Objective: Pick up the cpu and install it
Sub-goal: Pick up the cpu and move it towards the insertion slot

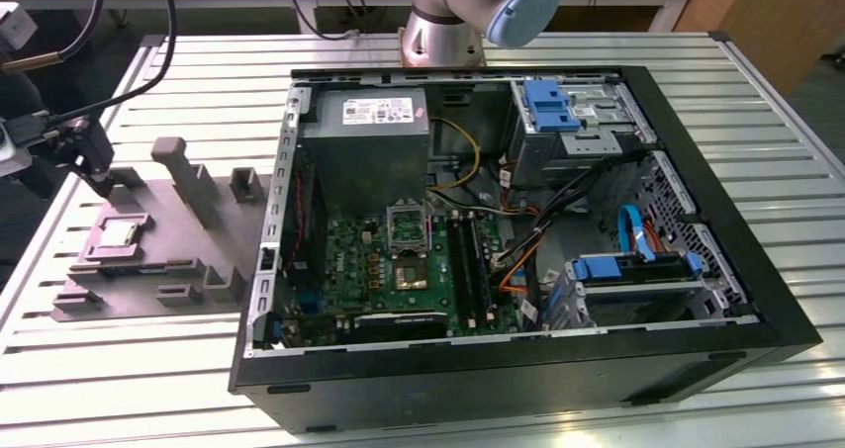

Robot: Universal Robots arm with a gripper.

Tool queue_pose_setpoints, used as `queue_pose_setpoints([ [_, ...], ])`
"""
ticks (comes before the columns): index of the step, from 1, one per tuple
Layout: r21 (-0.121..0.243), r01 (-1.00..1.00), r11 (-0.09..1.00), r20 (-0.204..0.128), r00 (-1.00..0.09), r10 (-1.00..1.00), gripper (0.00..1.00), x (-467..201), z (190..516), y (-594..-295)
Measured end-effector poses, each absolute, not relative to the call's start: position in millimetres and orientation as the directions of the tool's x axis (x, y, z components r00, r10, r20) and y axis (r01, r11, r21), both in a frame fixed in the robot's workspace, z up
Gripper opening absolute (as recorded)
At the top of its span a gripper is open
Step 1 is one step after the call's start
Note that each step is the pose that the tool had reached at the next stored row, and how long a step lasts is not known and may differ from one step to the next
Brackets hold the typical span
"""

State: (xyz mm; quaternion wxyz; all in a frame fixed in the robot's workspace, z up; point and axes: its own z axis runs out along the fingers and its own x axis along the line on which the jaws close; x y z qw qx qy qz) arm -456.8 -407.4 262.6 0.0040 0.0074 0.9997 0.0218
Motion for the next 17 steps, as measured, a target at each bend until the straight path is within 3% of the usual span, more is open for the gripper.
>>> queue_pose_setpoints([
  [17, 0.044, 0.015, 0.999, -0.008, -1.000, 0.015, 0.66, -456.8, 254.8, -407.8],
])
